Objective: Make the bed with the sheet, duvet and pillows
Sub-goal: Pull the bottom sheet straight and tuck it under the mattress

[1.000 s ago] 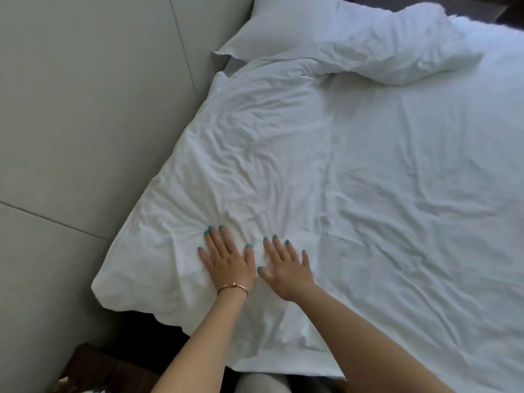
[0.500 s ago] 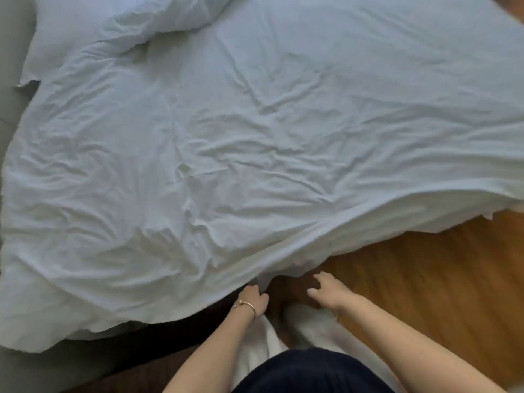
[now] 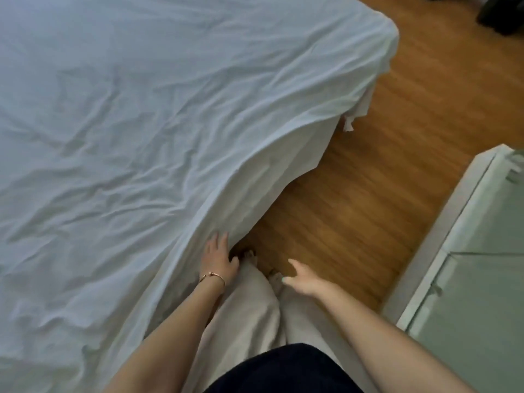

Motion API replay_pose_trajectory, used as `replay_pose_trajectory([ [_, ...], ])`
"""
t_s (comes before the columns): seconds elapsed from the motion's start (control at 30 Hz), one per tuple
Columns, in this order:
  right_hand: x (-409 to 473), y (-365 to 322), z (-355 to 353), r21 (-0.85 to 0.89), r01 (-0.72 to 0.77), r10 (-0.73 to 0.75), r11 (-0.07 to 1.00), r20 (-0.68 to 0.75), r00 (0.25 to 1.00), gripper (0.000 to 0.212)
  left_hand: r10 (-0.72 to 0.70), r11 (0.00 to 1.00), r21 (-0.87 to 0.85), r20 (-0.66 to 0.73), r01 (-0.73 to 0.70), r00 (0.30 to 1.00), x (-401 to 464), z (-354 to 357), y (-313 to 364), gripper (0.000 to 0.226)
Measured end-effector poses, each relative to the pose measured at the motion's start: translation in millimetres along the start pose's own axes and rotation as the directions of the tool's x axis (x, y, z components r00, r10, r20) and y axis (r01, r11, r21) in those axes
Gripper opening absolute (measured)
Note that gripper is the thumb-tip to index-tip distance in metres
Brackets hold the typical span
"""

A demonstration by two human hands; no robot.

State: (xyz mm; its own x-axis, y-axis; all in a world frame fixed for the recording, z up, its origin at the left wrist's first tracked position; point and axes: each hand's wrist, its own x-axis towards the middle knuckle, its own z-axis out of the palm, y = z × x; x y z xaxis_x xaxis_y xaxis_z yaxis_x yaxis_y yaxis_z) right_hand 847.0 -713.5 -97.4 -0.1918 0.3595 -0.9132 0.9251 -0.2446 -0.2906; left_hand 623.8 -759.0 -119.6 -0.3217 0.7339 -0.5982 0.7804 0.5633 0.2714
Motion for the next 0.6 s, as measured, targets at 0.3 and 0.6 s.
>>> replay_pose_trajectory([
  [0.3, 64.5, -133.2, -102.8, -0.306, 0.224, -0.279, 0.925, -0.149, 0.949, 0.071, -0.346, 0.937, -0.144, -0.242, 0.319, 0.906, 67.5, -33.3, 12.0, 0.098],
  [0.6, 98.5, -199.4, -150.3, -0.806, 0.163, -0.614, 0.57, -0.286, 0.736, 0.081, -0.301, 0.934, -0.256, -0.185, 0.25, 0.936, 73.0, -20.1, 13.9, 0.029],
])
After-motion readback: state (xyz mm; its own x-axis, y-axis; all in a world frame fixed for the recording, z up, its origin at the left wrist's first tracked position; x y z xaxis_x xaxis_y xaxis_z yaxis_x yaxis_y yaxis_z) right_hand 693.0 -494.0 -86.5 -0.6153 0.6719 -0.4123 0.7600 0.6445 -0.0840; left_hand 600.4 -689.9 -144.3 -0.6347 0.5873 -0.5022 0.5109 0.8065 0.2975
